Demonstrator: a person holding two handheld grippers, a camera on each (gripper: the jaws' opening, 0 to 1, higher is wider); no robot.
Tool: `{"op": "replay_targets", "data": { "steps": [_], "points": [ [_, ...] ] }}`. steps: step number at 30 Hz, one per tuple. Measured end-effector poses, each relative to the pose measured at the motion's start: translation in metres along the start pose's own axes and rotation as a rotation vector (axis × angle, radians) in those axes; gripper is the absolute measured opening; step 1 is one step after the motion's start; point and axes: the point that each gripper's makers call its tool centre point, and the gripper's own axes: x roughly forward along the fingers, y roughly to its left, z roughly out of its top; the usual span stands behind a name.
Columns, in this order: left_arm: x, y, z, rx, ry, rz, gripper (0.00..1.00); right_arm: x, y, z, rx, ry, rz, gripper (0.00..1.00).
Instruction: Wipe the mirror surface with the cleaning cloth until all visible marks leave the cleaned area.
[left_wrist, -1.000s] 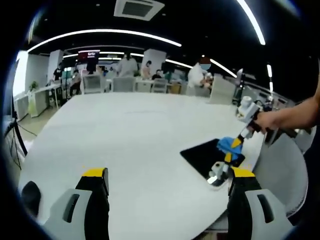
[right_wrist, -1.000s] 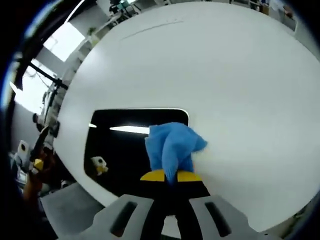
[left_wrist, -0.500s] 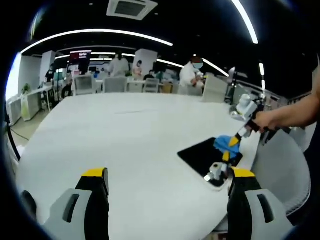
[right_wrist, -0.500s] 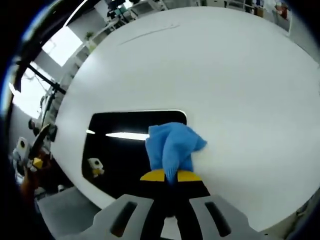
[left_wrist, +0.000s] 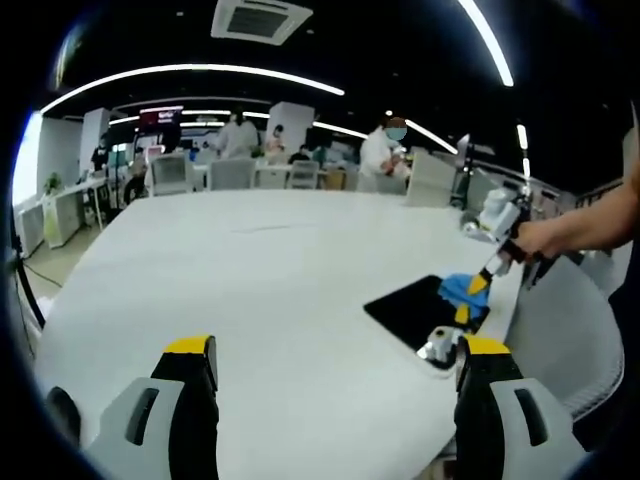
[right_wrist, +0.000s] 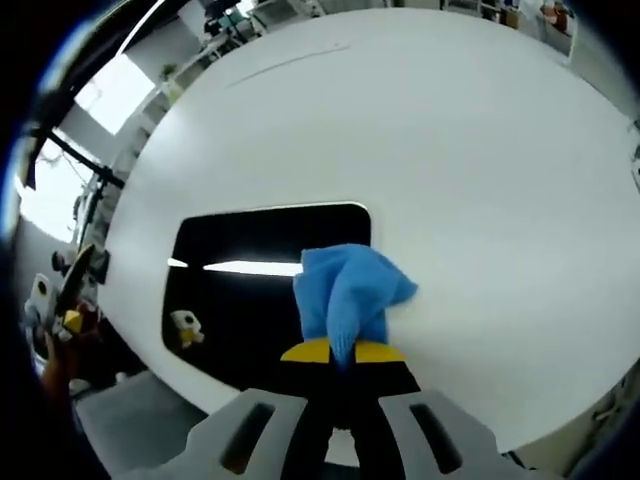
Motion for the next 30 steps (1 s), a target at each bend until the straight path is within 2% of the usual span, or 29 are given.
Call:
{"op": "replay_targets", "data": {
  "steps": [6,9,18,30],
  "points": [
    [0.0,-0.001,-0.002,-0.002,0.001,-0.003,1.0,-0.002,0.0,-0.005,0.012,-0.007,0.0,0.0],
    [0.0,-0.002,0.0,-0.001,-0.006,-0.004,1.0,-0.003,-0.001,-0.008,0.047,-0.021,0.007,0.0],
    [-0.001,0.0,-0.002,0.003,0.005,-0.008,1.0,-0.006,0.002,-0.023,0.044,-0.003,0.002,0.0],
    [-0.002,0.003,0.001,0.013,0.007,-0.003,1.0,-0.007,0.003,-0.031,0.072,0.023,0.011,0.0]
  ]
}}
